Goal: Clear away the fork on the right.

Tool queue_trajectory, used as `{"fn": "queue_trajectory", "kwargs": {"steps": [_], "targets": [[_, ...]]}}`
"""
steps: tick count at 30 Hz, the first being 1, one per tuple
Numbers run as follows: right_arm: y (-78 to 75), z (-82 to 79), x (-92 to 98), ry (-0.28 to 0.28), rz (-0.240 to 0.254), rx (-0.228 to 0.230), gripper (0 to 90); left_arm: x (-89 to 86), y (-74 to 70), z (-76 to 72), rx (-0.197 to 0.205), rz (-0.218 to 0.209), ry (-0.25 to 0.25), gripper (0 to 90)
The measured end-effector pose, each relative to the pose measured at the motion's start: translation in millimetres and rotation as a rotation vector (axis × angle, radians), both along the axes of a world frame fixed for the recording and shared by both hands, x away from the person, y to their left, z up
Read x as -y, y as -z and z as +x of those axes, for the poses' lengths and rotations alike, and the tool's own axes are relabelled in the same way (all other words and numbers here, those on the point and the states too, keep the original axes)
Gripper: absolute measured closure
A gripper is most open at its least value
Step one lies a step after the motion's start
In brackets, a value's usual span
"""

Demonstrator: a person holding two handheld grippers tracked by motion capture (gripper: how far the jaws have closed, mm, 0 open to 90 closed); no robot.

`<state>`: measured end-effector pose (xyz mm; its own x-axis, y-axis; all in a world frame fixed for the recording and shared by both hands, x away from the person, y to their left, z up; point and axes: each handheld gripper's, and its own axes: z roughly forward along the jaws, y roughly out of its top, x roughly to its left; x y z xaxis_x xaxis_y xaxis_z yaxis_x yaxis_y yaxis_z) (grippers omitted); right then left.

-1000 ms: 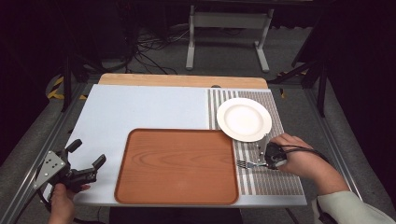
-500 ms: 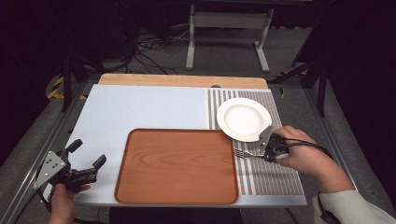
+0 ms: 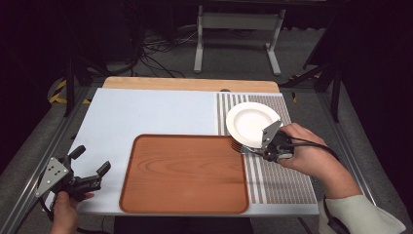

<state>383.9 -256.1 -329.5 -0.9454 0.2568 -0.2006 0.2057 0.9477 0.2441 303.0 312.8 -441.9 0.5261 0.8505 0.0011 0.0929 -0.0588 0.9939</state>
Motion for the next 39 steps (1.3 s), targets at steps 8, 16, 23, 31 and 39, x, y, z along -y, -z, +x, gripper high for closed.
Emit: {"fn": "queue_trajectory", "kwargs": {"steps": [8,16,23,31,39], "targets": [[-8.3,1.8,-20.1,0.133,0.132,-0.035,77.9,0.2,0.3,0.3,0.0,-0.002,-0.001,0.4],[-10.3,5.8,-37.5,0.23,0.222,-0.057,77.9,-0.3,0.5,0.6,-0.001,-0.005,-0.002,0.5],[-8.7,7.7,-47.7,0.328,0.294,-0.116,77.9,-0.1,0.5,0.6,-0.001,-0.004,0.0,0.5],[-2.0,5.4,-61.3,0.442,0.345,-0.159,78.0,0.2,0.4,0.5,0.0,-0.002,0.0,0.5],[9.6,5.0,-77.6,0.54,0.318,-0.201,78.0,0.1,0.3,0.6,0.001,0.002,0.001,0.5]]}}
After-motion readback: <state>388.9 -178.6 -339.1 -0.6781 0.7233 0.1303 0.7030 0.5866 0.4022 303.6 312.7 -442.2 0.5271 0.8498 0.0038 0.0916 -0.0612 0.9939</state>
